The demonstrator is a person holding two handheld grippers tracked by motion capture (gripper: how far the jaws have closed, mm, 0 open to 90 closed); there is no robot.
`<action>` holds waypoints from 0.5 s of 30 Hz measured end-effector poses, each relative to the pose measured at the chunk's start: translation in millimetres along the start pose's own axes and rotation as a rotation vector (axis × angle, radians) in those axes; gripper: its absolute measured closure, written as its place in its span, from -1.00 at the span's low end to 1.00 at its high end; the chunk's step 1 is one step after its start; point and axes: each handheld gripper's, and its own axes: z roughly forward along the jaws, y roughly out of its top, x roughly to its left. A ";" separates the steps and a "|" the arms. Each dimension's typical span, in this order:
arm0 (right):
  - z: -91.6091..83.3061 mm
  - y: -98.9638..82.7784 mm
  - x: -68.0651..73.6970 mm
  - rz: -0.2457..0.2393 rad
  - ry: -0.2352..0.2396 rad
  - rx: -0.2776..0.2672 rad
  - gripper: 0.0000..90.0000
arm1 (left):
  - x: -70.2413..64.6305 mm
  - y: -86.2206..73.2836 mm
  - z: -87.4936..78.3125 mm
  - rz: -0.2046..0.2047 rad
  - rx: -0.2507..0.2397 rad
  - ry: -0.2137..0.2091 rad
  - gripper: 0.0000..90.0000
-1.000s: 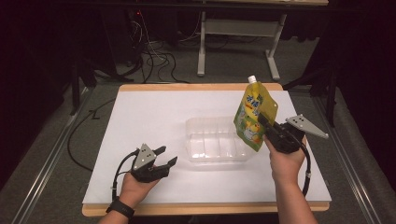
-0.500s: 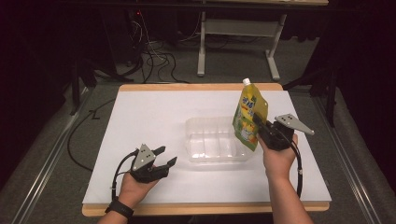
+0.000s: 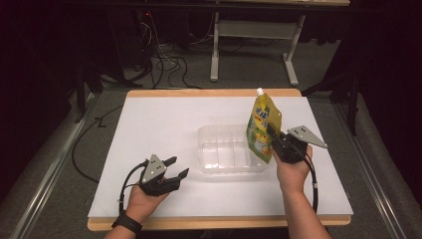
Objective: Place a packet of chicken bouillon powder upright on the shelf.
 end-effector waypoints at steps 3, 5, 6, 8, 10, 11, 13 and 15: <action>0.2 -3.9 -0.6 -0.006 0.003 -0.008 0.99 | -0.6 -0.2 0.7 0.001 0.003 0.000 -0.09; -0.1 -6.6 -1.3 -0.001 0.003 -0.016 0.99 | -0.7 -0.3 0.8 0.001 0.006 -0.001 -0.09; -0.4 -7.9 -1.6 -0.004 0.000 -0.023 0.99 | -0.8 -0.5 0.9 0.002 0.006 0.000 -0.09; -1.6 -11.8 -1.7 -0.010 0.002 -0.046 0.99 | -0.9 -0.8 1.1 0.002 0.009 -0.001 -0.09; -3.8 -13.8 -1.6 -0.017 0.007 -0.079 0.99 | -1.0 -1.1 1.1 0.001 0.010 -0.001 -0.09; -3.8 -13.8 -1.6 -0.017 0.007 -0.079 0.99 | -0.9 -1.2 1.1 0.001 0.011 -0.001 -0.09; -5.6 -14.0 -1.6 -0.018 0.015 -0.100 0.99 | -0.9 -1.4 1.2 0.001 0.012 0.001 -0.09; -5.5 -14.9 -1.6 -0.017 0.016 -0.113 0.99 | -0.9 -1.6 1.3 -0.001 0.013 0.003 -0.09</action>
